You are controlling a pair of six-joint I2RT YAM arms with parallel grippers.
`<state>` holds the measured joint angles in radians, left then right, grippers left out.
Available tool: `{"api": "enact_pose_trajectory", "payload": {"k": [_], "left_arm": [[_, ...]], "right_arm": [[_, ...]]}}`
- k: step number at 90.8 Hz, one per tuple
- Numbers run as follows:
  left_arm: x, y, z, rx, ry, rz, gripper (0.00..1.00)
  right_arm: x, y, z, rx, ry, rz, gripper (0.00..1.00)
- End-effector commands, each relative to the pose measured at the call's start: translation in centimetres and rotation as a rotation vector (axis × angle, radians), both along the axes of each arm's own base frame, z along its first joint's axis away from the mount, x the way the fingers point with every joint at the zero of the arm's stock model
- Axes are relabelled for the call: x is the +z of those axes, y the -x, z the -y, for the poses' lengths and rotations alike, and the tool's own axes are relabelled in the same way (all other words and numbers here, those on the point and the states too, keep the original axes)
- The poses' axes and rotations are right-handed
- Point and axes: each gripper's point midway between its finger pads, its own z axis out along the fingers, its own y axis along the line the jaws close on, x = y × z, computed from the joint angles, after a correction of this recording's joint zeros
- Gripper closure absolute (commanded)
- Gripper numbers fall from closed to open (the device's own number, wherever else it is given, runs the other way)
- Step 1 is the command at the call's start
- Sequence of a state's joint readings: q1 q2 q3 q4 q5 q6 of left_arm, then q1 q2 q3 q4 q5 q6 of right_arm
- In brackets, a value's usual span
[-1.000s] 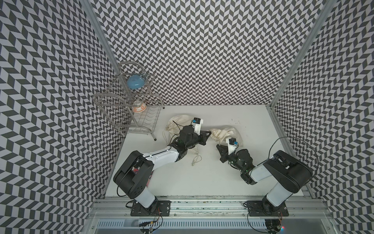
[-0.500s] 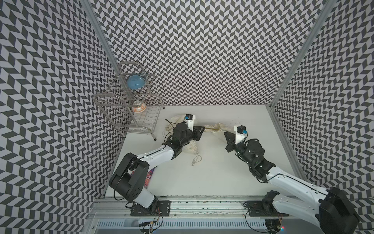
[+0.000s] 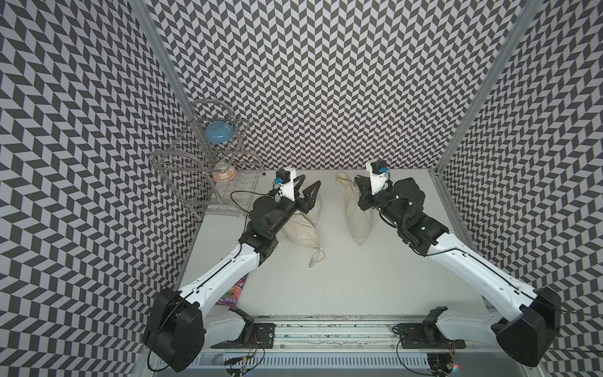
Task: Close the soil bag
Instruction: Pick up the soil bag from the center of the board, then place the soil bag at the center of the board, then frap the soil bag at the center of the board.
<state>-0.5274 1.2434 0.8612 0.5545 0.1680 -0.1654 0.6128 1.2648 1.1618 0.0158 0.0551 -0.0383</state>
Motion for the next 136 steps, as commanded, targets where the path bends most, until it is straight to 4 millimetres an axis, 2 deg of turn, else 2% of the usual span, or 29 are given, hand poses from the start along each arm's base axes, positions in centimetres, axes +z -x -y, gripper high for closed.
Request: {"api": "enact_pose_trajectory", "payload": {"k": [1,13,26,40,64,73,81,89,97,107,117,128,136], "left_arm": [[2.5,1.5,2.9,-0.104,-0.068,0.137,0.37],[2.4,1.6,5.5,-0.122,-0.131,0.17,0.39],[1.8,1.7,6.6,-0.144,-0.153,0.188,0.42],[1.3,1.7,7.5,-0.176,-0.179,0.19,0.47],[0.0,0.8,8.5,-0.182,-0.212,0.158,0.7],[-1.1,0.1,8.9,-0.176,-0.228,0.129,0.82],[-3.5,-1.5,8.7,-0.113,-0.262,0.068,0.88],[-7.1,-3.4,8.0,-0.022,-0.307,-0.022,0.92],[-11.1,-4.8,7.5,0.042,-0.324,-0.13,0.92],[-16.3,-6.4,6.3,0.142,-0.33,-0.279,0.87],[-21.6,-7.0,5.9,0.191,-0.364,-0.407,0.82],[-25.7,-7.5,5.0,0.256,-0.382,-0.508,0.8],[-28.3,-7.7,4.2,0.29,-0.381,-0.578,0.8]], "right_arm": [[6.9,0.9,-0.3,0.039,-0.058,0.168,1.0],[6.9,1.3,-1.4,0.105,-0.053,0.161,1.0],[5.6,1.5,-2.0,0.14,-0.045,0.126,1.0],[5.1,1.8,-2.3,0.166,-0.055,0.115,0.99],[5.3,2.4,-2.9,0.216,-0.068,0.109,0.99],[5.7,2.7,-2.9,0.223,-0.069,0.112,0.99],[6.9,3.2,-2.3,0.211,-0.074,0.132,1.0],[9.5,4.2,-1.1,0.19,-0.098,0.176,1.0],[12.5,5.6,0.6,0.156,-0.136,0.234,1.0],[16.2,8.1,3.0,0.126,-0.197,0.313,1.0],[18.9,10.4,5.1,0.101,-0.254,0.381,1.0],[20.9,12.4,7.5,0.058,-0.302,0.437,1.0],[21.6,13.4,9.7,-0.015,-0.34,0.469,1.0]]}}
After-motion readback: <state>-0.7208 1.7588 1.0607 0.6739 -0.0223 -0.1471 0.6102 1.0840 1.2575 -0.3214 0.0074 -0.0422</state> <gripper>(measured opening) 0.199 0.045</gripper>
